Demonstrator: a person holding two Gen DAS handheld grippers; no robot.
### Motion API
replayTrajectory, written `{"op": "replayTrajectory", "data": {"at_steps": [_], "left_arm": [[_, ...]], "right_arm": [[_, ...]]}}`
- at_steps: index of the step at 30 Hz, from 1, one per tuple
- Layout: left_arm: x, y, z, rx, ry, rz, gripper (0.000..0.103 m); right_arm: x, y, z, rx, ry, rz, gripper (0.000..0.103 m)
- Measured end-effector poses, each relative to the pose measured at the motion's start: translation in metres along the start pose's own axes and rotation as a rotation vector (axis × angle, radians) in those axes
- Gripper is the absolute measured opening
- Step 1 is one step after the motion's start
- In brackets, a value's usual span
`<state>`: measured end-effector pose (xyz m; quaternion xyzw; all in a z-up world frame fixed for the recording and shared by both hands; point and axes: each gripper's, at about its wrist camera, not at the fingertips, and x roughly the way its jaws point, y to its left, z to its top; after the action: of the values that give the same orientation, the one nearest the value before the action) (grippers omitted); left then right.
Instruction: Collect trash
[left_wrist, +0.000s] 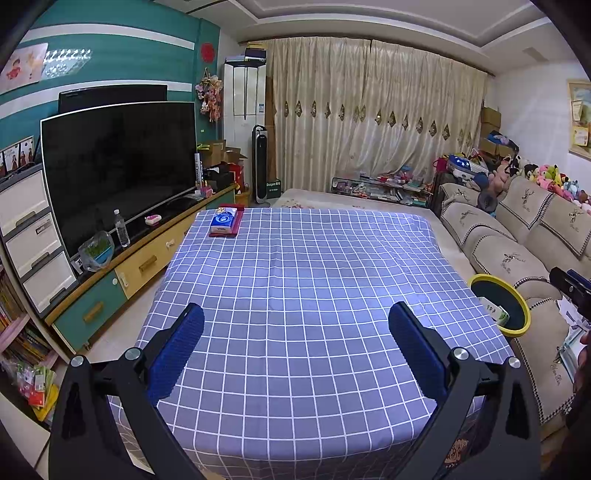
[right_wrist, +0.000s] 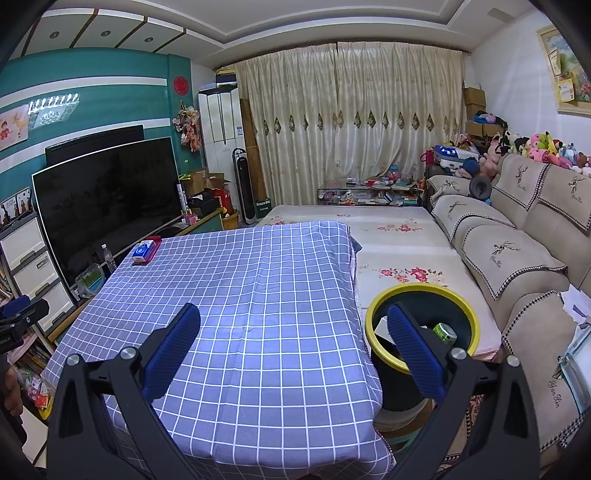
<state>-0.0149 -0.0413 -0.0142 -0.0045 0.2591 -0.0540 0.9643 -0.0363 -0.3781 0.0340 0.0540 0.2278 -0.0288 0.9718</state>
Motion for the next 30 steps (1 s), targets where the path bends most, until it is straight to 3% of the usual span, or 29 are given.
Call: {"op": "replayTrajectory", "data": {"at_steps": [30], "left_arm": [[0.0061,-0.0013,-0.0027,0.007,0.022,0.0,0.098]], "right_arm": [[0.0045,-0.002,-0.004,0.002,0.006,0.003,0.096]]}}
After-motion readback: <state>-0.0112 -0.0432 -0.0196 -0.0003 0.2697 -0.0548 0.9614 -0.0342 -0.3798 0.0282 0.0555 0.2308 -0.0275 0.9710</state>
